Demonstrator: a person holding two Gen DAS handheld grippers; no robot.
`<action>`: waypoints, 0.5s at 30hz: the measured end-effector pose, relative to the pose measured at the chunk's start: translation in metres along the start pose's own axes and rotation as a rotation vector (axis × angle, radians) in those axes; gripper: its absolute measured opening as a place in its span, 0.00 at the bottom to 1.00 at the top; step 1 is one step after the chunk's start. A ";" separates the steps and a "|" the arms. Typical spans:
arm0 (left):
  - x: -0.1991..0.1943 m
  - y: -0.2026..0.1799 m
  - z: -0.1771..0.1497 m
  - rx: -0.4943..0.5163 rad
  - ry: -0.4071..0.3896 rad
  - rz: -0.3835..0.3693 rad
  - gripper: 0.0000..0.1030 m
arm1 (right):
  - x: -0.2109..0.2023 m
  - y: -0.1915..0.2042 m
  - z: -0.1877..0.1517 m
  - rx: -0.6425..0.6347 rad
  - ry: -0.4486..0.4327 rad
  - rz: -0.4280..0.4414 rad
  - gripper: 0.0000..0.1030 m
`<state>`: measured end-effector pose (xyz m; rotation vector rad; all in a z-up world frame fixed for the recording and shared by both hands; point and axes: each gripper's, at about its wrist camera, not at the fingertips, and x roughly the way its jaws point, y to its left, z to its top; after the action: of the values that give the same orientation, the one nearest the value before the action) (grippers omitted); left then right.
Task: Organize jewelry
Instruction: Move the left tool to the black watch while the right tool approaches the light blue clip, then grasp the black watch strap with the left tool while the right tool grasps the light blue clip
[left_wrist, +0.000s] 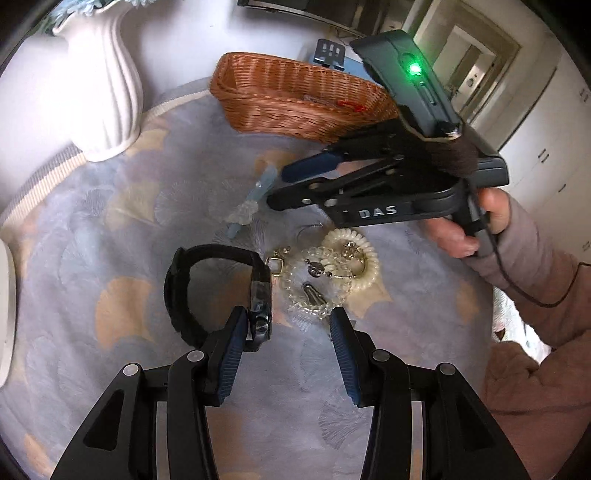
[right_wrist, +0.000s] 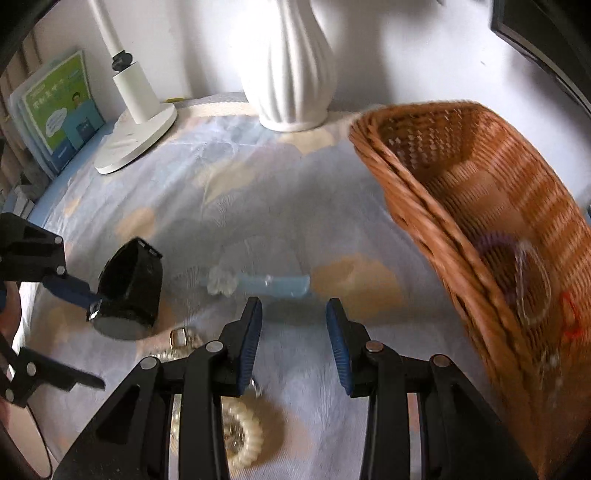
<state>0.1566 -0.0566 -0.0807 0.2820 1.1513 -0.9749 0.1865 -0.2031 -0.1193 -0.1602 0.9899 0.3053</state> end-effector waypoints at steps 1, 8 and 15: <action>0.000 0.000 0.000 -0.008 -0.002 -0.004 0.46 | 0.003 0.003 0.003 -0.021 -0.002 0.000 0.38; 0.000 0.009 0.003 -0.068 -0.014 -0.012 0.46 | 0.013 0.019 0.015 -0.130 -0.022 -0.008 0.45; -0.009 -0.002 -0.003 -0.005 0.007 0.044 0.46 | 0.021 0.022 0.026 -0.122 -0.024 -0.010 0.46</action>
<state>0.1523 -0.0517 -0.0738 0.3060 1.1489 -0.9329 0.2104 -0.1719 -0.1225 -0.2717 0.9472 0.3583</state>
